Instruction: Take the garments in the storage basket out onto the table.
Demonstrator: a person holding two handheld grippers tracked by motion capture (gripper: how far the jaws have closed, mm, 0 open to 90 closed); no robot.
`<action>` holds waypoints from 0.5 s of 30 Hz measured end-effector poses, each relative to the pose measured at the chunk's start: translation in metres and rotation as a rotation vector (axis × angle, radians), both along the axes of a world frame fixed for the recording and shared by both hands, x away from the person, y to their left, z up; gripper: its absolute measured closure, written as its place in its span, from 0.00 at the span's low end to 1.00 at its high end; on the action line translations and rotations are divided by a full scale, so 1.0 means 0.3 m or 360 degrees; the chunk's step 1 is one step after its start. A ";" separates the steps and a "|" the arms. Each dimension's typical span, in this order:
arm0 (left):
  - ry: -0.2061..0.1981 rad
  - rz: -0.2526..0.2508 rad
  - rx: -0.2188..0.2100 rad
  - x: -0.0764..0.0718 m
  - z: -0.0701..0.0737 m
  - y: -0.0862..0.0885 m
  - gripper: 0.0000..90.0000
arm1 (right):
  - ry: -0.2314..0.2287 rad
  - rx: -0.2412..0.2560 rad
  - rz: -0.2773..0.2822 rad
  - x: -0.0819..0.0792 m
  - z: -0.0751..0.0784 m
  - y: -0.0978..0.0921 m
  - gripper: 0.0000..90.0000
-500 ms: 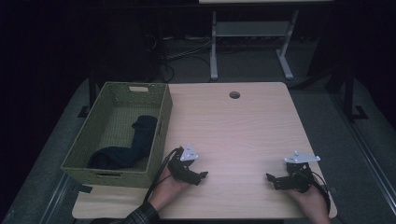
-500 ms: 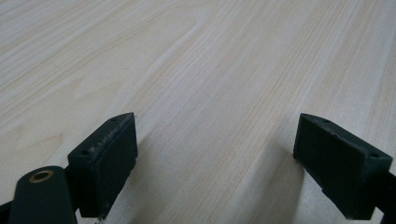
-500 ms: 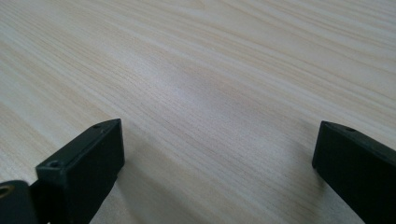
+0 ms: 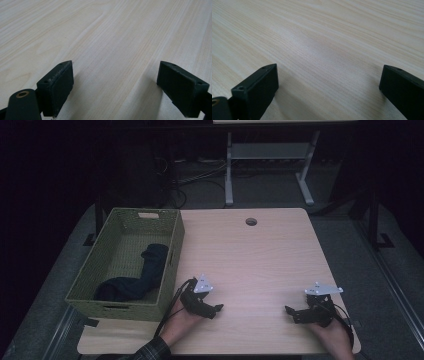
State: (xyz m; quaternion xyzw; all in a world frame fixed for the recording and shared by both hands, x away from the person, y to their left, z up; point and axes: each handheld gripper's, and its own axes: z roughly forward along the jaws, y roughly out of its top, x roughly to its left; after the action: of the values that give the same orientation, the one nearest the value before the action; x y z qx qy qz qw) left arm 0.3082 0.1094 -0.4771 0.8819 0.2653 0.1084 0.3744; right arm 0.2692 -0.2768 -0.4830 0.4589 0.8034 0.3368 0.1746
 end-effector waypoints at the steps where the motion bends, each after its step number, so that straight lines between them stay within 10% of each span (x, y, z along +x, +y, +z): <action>1: 0.0003 -0.0003 -0.0003 0.000 0.000 0.001 0.15 | 0.0000 0.0000 0.0000 0.000 0.000 0.000 0.02; 15: 0.0017 -0.0048 -0.0032 0.006 0.025 0.007 0.15 | 0.0000 0.0000 0.0001 0.000 0.000 0.000 0.02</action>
State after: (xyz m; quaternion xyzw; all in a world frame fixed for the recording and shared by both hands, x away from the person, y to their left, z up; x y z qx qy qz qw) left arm 0.3099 0.1116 -0.4695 0.8825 0.2550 0.0952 0.3835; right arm 0.2692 -0.2768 -0.4830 0.4586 0.8036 0.3368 0.1747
